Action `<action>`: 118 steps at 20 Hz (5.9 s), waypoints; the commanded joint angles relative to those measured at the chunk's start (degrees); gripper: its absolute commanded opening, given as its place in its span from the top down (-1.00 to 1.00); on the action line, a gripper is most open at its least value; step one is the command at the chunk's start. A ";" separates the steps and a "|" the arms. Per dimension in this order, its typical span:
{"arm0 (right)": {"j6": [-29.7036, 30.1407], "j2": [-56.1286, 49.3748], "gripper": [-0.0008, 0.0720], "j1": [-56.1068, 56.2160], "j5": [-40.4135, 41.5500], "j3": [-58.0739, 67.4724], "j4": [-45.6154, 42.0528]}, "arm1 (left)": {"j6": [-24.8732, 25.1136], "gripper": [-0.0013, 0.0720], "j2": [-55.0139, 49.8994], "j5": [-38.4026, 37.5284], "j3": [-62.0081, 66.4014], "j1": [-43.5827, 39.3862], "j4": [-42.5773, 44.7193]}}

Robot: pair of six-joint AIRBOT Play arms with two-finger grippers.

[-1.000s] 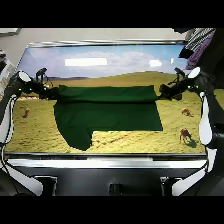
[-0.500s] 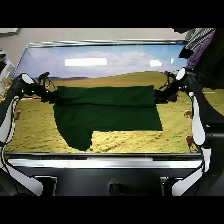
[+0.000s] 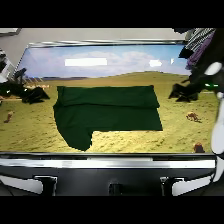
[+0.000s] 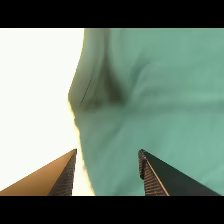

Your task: Fold the clothes and pants, and hang the long-sleeved shirts on hangers.

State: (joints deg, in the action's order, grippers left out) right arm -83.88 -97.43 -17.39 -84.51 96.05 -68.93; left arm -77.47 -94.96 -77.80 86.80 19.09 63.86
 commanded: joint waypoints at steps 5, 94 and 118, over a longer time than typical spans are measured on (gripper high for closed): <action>4.85 10.38 -0.34 -7.41 0.48 -22.88 12.00 | 1.55 -0.27 26.36 9.14 -44.46 6.27 -10.69; 4.98 35.89 0.91 -2.99 3.93 -41.77 10.23 | -12.92 0.93 44.76 -7.65 -41.81 -3.32 -0.37; 0.28 6.49 -0.19 5.64 20.57 -27.10 9.70 | -11.02 0.30 -19.67 -8.00 22.88 -13.38 3.17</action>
State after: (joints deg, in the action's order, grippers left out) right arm -82.26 -90.72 -11.44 -57.74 66.08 -59.77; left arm -88.75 -113.97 -85.91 107.77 5.58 66.48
